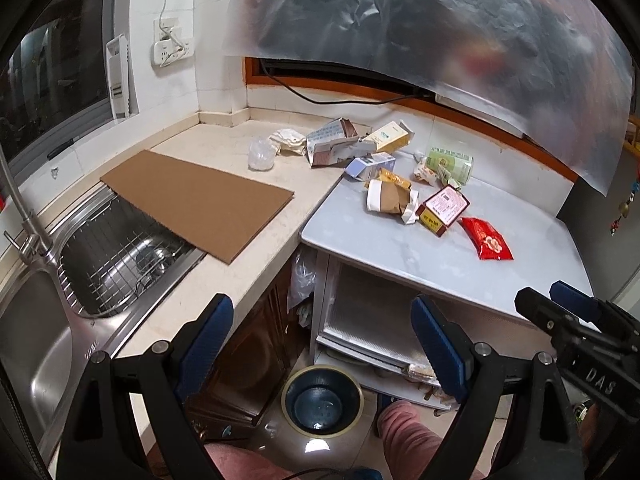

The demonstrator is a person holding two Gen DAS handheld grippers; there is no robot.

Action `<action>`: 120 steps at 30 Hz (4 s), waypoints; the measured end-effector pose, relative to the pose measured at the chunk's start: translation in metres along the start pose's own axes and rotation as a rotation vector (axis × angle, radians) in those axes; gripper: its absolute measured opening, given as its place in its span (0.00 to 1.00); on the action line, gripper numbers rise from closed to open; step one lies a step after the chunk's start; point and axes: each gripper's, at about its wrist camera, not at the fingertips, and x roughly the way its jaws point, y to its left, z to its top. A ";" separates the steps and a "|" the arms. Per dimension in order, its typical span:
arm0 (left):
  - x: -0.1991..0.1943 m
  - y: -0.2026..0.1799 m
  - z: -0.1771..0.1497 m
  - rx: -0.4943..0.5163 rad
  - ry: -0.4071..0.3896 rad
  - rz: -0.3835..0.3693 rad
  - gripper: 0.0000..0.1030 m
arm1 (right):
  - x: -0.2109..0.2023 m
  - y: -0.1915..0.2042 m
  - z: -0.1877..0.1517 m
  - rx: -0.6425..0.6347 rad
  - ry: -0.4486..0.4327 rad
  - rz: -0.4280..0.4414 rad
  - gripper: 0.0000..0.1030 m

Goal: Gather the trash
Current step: 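Move both tools toward the cluttered white table, then grasp the brown paper cup with the left tool while the right tool grasps the red-and-white box, then lift the cup with the left tool while the right tool lifts the box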

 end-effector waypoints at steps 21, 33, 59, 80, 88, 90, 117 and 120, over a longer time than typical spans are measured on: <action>0.115 -0.026 0.079 0.032 0.104 0.002 0.87 | 0.087 -0.077 0.079 0.093 0.073 -0.011 0.63; 0.194 -0.058 0.118 0.063 0.214 -0.087 0.87 | 0.158 -0.120 0.112 0.195 0.206 -0.008 0.63; 0.295 -0.072 0.153 -0.199 0.465 -0.068 0.87 | 0.269 -0.124 0.146 0.451 0.380 -0.009 0.63; 0.312 -0.089 0.144 -0.266 0.491 -0.065 0.85 | 0.264 -0.149 0.144 0.355 0.368 -0.056 0.64; 0.305 -0.078 0.150 -0.362 0.427 -0.068 0.85 | 0.263 -0.149 0.144 0.336 0.361 -0.039 0.64; 0.312 -0.084 0.150 -0.335 0.463 -0.042 0.85 | 0.263 -0.150 0.143 0.338 0.360 -0.035 0.64; 0.269 -0.035 0.110 -0.284 0.464 -0.068 0.45 | 0.264 -0.125 0.153 0.322 0.406 -0.009 0.54; 0.259 -0.032 0.111 -0.265 0.447 -0.061 0.45 | 0.271 -0.105 0.153 0.254 0.422 -0.058 0.60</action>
